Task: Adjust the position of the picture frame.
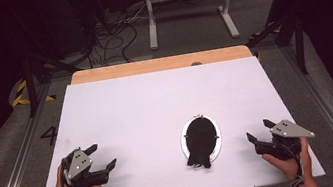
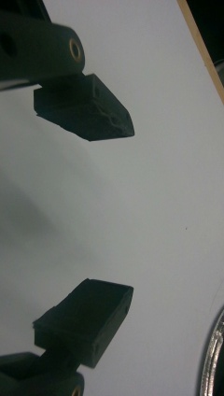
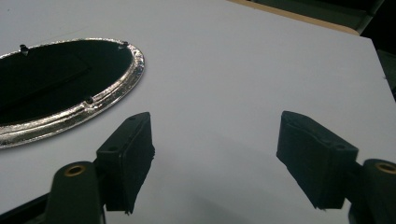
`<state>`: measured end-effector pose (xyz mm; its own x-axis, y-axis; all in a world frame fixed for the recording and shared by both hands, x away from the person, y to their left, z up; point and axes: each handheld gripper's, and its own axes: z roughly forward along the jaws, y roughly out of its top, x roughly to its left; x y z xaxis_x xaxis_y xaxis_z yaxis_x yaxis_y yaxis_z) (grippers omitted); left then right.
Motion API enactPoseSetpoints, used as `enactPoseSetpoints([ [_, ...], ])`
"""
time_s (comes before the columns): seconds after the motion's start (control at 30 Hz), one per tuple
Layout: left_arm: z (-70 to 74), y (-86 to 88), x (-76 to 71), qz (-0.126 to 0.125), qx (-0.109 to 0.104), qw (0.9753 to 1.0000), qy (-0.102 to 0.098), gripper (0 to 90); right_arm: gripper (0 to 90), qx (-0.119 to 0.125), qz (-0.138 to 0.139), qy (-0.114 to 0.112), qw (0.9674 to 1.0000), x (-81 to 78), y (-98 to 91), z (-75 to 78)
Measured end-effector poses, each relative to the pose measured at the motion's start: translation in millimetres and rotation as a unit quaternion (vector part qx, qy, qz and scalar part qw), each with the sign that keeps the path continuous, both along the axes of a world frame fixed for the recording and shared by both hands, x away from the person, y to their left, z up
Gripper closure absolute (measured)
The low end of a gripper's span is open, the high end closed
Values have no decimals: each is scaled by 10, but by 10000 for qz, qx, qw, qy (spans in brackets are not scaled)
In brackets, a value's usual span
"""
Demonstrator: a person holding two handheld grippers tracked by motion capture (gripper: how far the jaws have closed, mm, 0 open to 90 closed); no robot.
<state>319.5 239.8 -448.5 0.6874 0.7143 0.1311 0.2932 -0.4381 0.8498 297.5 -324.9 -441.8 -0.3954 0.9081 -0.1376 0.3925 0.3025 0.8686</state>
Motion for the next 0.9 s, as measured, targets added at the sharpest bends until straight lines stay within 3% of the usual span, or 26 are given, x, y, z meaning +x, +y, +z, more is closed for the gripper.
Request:
enactPoseSetpoints([
  [0.17, -3, -39, -10, -143, 78, 9999, 19, 396, 292, 53, -42, 66, 10000, 35, 4, -19],
  [0.2, 0, -38, -15, -175, 98, 9998, 31, 396, 304, 68, -32, 89, 9999, 46, 15, -20],
  [0.3, -4, -35, -15, -233, 81, 9996, 110, 546, 364, -26, 64, 136, 9999, 74, 77, -31],
  [0.33, -3, -37, -12, -263, 123, 9995, 119, 546, 364, -26, 64, 136, 9999, 74, 77, -31],
  [0.37, -4, -42, -7, -285, 134, 9994, 145, 635, 415, -54, 121, 198, 9997, 99, 105, -42],
  [0.43, -14, -72, 9, -428, 144, 9987, 252, 674, 453, -28, 131, 237, 9996, 113, 116, -46],
  [0.57, -34, -187, 16, -696, 224, 9964, 434, 806, 683, -13, 308, 451, 9985, 201, 165, -60],
  [0.63, -27, -258, 11, -806, 226, 9953, 477, 852, 782, 34, 331, 582, 9978, 248, 191, -78],
  [0.73, -21, -380, 27, -922, 331, 9933, 607, 876, 854, -53, 424, 789, 9960, 298, 278, -101],
  [0.9, -51, -598, 68, -1159, 477, 9895, 722, 897, 887, -80, 715, 969, 9927, 363, 478, -119],
])
